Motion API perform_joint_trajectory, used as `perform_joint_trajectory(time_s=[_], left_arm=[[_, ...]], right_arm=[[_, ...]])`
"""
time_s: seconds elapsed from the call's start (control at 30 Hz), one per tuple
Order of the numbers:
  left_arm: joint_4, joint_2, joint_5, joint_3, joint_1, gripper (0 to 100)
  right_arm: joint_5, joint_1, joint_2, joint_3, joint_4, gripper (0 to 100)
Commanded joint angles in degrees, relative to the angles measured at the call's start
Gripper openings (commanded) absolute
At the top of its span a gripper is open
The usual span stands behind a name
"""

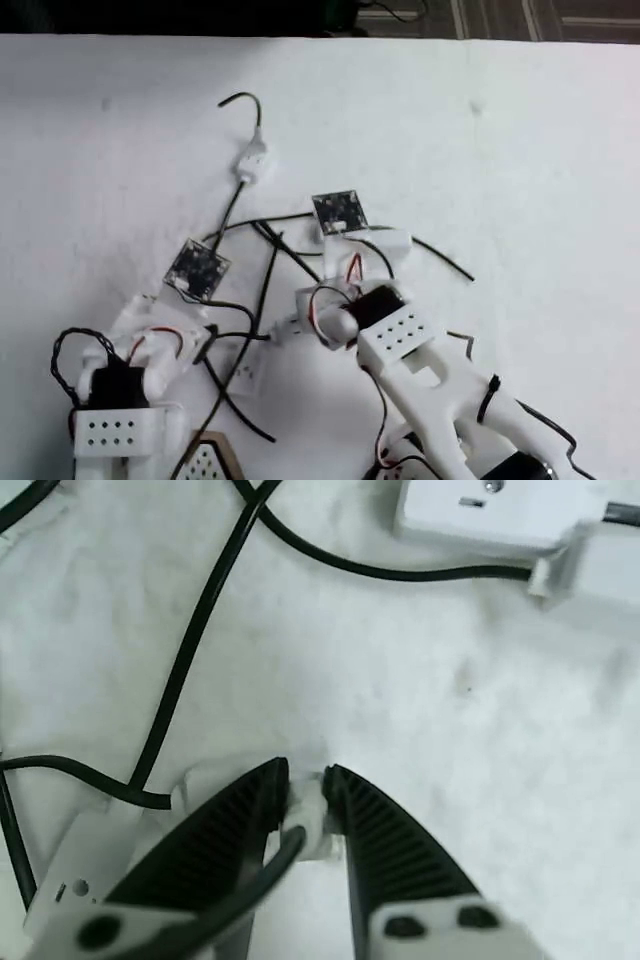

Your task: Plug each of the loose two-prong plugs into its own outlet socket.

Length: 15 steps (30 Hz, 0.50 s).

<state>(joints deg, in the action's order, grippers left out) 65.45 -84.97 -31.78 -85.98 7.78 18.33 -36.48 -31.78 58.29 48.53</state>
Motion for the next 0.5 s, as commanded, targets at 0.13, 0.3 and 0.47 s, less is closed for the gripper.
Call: perform_joint_trajectory(time_s=[0.13,0.3,0.47], left_arm=[[0.18,-0.57,0.09,0.35,0.57,26],[0.18,-0.57,0.09,0.35,0.57,26],[0.18,-0.57,0.09,0.35,0.57,26]], right_arm=[[-4.84,-0.04,0.66,8.26,-8.04,1.7],[-9.32,-0.04,0.13,15.91,-18.07,1.7],[-9.76,-0.04,-1.45,16.09,-16.04,1.6]])
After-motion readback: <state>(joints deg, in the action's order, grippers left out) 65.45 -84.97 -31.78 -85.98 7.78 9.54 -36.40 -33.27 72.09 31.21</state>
